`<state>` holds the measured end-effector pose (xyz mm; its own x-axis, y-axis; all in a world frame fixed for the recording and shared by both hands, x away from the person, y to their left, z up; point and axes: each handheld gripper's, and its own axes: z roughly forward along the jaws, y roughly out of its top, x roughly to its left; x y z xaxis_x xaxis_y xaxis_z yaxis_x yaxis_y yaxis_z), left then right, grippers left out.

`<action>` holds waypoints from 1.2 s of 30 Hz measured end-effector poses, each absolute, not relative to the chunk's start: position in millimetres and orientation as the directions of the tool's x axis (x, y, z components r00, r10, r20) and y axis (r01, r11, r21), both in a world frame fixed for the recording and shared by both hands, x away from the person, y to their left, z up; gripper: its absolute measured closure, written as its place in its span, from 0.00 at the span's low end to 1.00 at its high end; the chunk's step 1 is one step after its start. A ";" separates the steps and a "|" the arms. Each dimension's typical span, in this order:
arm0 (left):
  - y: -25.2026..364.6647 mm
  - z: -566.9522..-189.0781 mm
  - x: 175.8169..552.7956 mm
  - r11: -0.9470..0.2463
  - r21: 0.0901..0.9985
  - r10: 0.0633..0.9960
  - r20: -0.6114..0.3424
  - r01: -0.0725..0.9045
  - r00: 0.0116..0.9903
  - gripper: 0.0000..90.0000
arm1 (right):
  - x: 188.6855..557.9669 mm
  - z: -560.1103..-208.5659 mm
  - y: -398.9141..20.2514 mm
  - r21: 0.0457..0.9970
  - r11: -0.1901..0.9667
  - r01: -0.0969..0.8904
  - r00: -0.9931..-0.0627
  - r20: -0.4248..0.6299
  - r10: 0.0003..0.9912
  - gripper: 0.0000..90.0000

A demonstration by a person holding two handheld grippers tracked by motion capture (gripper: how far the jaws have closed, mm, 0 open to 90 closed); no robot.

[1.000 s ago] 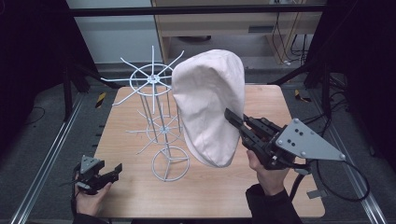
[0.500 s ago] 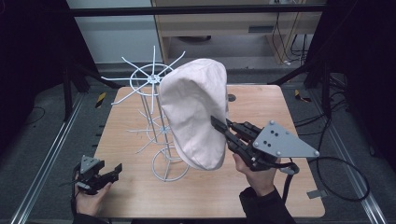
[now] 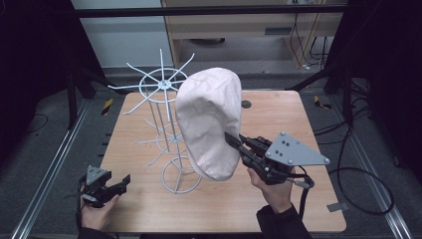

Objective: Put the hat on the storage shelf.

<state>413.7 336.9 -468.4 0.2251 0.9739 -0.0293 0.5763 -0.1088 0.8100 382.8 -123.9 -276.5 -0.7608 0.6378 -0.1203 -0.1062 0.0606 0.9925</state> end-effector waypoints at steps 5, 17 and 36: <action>336.8 -468.6 413.7 -0.109 0.810 0.974 -0.030 0.577 0.225 0.30 | 386.2 -285.7 -123.0 0.995 0.084 -0.062 -0.768 -0.101 0.632 0.97; 336.7 -468.6 413.7 -0.107 0.810 0.974 -0.030 0.576 0.223 0.30 | 392.0 -298.7 -115.1 0.993 0.121 -0.007 -0.772 -0.083 0.630 0.94; 336.5 -469.0 413.7 -0.106 0.809 0.974 -0.031 0.578 0.222 0.30 | 388.4 -300.2 -130.6 0.996 0.089 0.021 -0.746 -0.044 0.664 0.57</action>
